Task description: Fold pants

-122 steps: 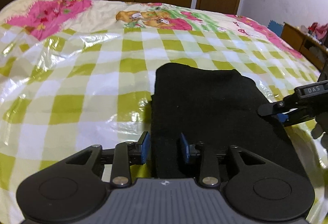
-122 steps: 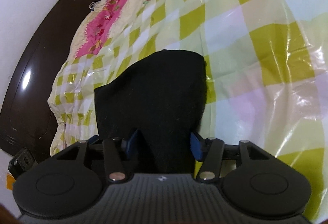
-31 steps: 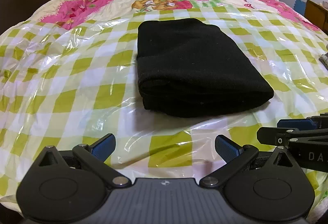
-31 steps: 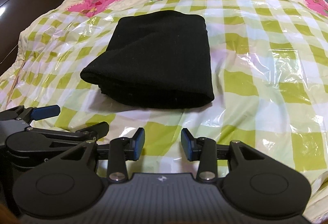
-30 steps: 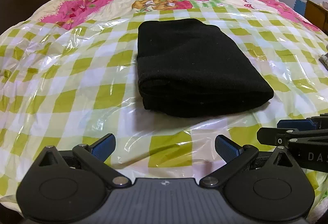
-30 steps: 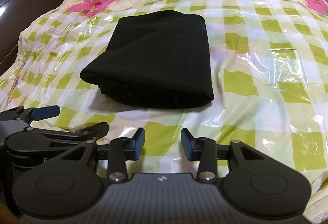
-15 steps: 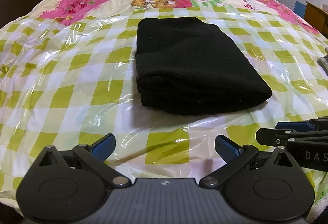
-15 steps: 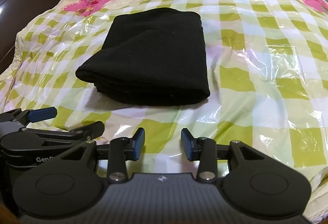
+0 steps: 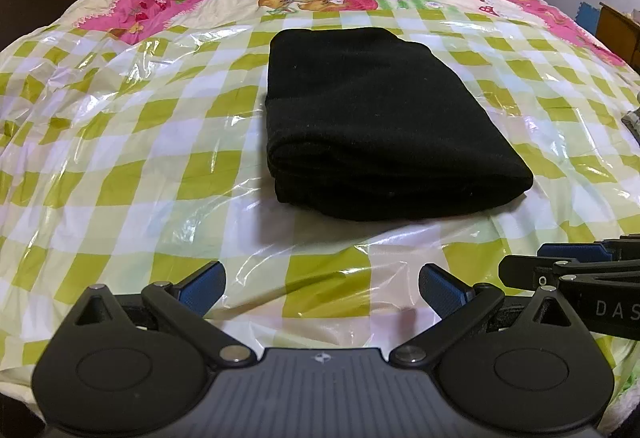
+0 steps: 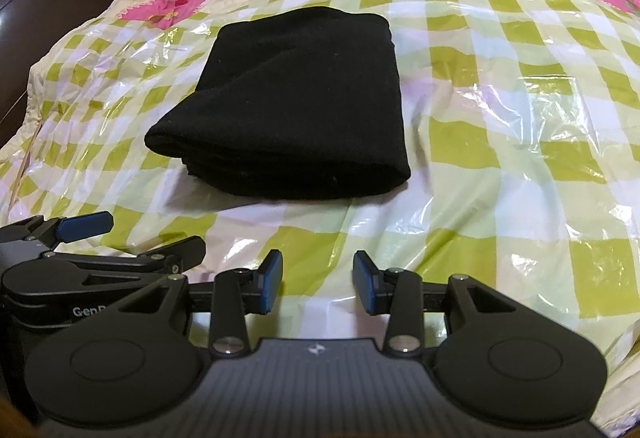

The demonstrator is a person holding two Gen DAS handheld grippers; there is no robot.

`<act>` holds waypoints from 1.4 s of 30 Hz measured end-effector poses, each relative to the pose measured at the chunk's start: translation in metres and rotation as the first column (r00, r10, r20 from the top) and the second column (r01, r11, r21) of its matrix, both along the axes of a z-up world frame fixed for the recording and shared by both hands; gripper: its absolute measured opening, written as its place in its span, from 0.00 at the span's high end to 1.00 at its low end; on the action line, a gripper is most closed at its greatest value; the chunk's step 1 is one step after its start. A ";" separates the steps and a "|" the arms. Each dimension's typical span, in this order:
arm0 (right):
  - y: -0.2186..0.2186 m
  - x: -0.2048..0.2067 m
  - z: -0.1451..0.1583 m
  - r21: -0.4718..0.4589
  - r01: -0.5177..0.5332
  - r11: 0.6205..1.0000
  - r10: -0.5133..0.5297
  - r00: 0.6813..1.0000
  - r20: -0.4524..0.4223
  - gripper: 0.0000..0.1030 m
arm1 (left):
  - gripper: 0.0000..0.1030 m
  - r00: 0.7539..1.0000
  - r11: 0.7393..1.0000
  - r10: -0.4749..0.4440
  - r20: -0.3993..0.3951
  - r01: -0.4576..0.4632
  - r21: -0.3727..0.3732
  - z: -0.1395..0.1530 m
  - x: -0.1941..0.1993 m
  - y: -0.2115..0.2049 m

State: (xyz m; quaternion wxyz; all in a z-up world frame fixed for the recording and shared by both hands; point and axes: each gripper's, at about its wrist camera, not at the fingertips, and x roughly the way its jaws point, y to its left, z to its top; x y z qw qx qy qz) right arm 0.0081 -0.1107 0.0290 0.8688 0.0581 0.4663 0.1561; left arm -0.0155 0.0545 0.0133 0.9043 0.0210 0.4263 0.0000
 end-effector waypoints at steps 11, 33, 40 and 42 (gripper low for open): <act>0.001 -0.001 -0.003 -0.002 0.005 1.000 -0.005 1.000 -0.007 0.61 | 0.00 1.000 1.000 0.001 -0.005 -0.001 0.005 -0.002 0.000 0.000; 0.001 0.000 -0.004 -0.015 0.006 1.000 -0.006 1.000 -0.004 0.61 | 0.00 1.000 1.000 0.003 0.000 -0.003 0.021 -0.001 -0.001 -0.002; 0.002 0.000 -0.003 -0.029 0.005 1.000 -0.005 1.000 0.000 0.61 | 0.00 1.000 1.000 0.005 0.005 -0.005 0.031 -0.001 -0.002 -0.004; 0.002 -0.001 -0.003 -0.027 0.005 1.000 -0.005 1.000 0.000 0.61 | 0.00 1.000 0.999 0.005 0.007 -0.005 0.034 0.000 -0.002 -0.005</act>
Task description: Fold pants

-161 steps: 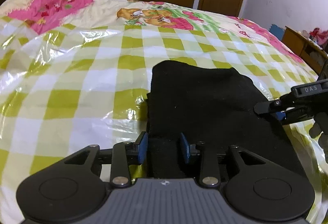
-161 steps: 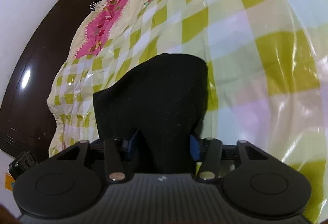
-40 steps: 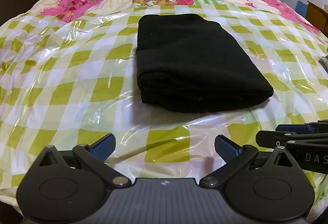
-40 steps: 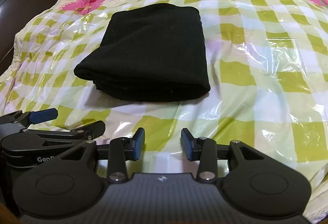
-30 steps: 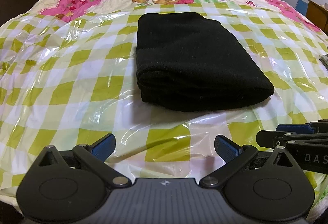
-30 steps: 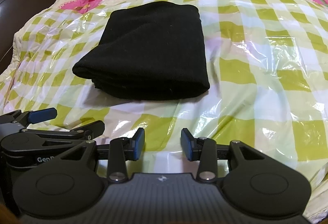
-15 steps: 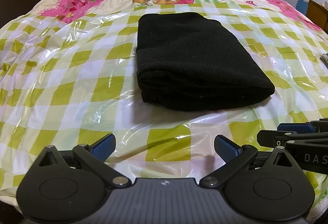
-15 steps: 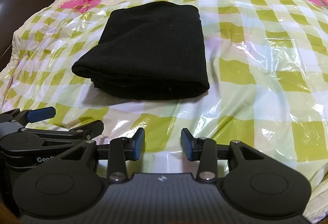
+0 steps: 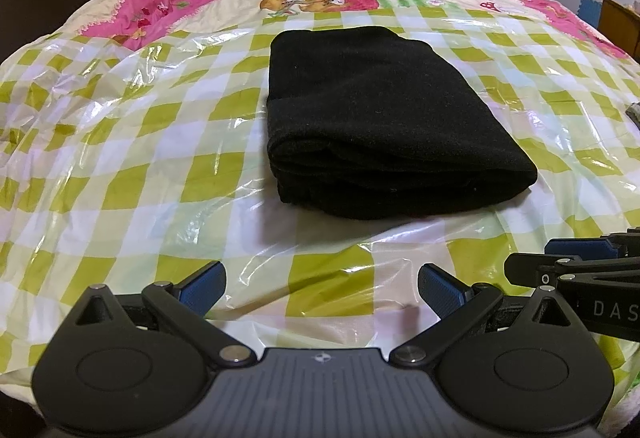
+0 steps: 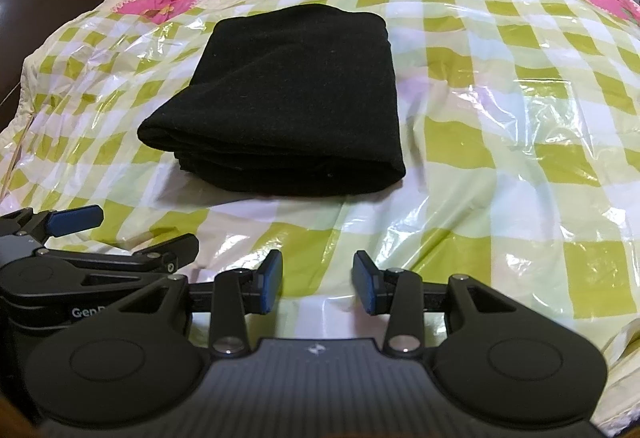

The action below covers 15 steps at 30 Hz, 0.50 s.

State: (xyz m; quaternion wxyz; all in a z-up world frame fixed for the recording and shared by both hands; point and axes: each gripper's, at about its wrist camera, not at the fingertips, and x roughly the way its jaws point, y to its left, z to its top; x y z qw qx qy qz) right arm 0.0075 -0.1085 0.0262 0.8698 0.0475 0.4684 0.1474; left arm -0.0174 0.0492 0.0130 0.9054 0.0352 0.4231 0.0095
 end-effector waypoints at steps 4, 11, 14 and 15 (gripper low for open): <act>0.000 0.000 0.000 -0.001 0.000 1.000 0.000 1.000 0.001 0.61 | 0.00 1.000 1.000 0.001 0.003 -0.001 0.005 0.000 0.000 -0.001; 0.002 0.000 0.000 -0.017 -0.002 1.000 0.002 1.000 0.008 0.61 | 0.00 1.000 1.000 0.001 0.005 -0.001 0.008 0.000 0.000 -0.001; 0.001 0.000 0.000 -0.017 -0.002 1.000 0.002 1.000 0.008 0.61 | 0.00 1.000 1.000 0.002 0.004 -0.002 0.007 0.000 0.000 -0.001; 0.002 -0.001 0.000 -0.017 -0.001 1.000 0.002 1.000 0.009 0.61 | 0.00 1.000 1.000 0.002 0.003 -0.002 0.006 0.000 0.000 -0.001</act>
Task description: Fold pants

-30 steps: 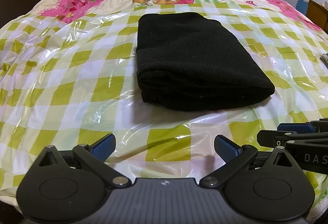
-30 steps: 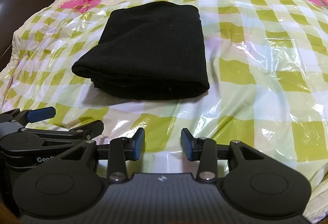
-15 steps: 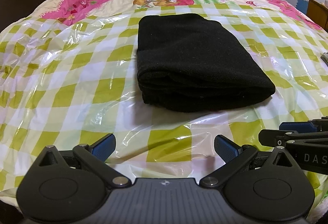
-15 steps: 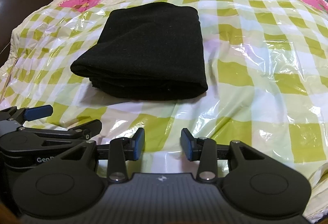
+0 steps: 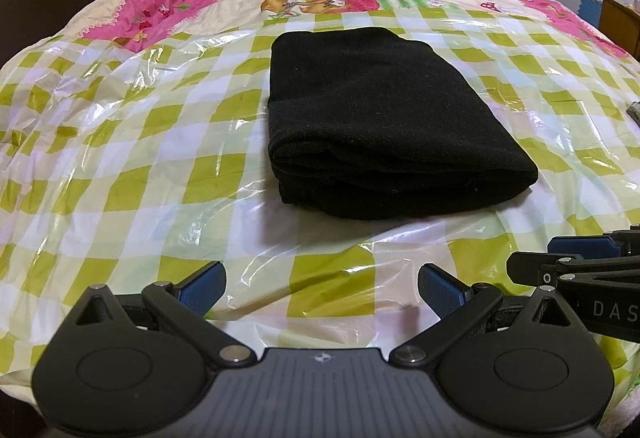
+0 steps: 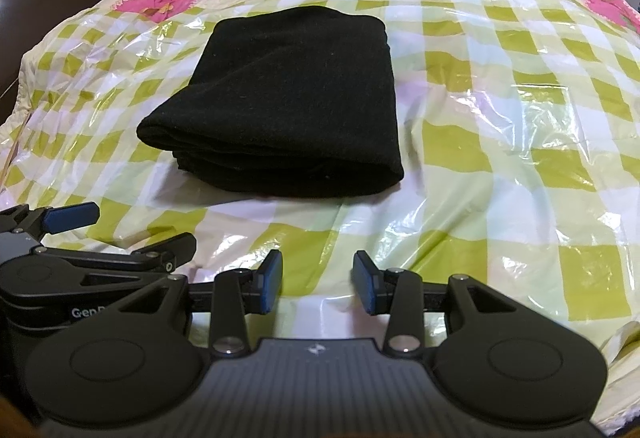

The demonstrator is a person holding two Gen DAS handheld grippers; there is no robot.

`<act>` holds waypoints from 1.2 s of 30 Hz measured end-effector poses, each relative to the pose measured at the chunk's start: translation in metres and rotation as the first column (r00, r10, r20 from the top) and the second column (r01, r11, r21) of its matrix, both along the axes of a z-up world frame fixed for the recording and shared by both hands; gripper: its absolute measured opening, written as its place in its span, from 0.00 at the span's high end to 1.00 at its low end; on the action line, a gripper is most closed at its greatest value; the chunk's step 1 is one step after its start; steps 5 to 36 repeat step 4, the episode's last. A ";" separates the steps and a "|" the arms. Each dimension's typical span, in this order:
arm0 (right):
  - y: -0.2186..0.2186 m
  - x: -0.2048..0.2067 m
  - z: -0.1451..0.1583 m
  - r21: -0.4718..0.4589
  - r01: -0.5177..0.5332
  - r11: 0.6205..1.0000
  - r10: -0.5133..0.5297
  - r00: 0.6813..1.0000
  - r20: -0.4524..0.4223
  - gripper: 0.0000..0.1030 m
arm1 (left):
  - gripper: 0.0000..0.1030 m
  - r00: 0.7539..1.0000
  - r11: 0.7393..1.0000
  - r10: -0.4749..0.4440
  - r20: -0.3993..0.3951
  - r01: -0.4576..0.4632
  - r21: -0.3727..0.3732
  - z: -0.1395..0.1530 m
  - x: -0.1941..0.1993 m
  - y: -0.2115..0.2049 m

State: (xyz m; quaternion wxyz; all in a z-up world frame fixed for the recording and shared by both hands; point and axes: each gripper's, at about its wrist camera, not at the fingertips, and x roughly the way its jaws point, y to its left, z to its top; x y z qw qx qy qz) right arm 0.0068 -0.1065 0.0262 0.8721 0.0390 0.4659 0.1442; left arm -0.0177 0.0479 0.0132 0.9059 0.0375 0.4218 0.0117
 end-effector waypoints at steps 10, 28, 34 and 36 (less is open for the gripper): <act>-0.001 0.001 0.000 -0.002 0.000 1.000 0.000 1.000 0.001 0.61 | 0.00 1.000 1.000 0.002 -0.002 -0.002 -0.001 0.000 0.000 0.000; -0.001 0.001 0.000 -0.002 0.000 1.000 0.000 1.000 0.001 0.61 | 0.00 1.000 1.000 0.002 -0.002 -0.002 -0.001 0.000 0.000 0.000; -0.001 0.001 0.000 -0.002 0.000 1.000 0.000 1.000 0.001 0.61 | 0.00 1.000 1.000 0.002 -0.002 -0.002 -0.001 0.000 0.000 0.000; -0.001 0.001 0.000 -0.002 0.000 1.000 0.000 1.000 0.001 0.61 | 0.00 1.000 1.000 0.002 -0.002 -0.002 -0.001 0.000 0.000 0.000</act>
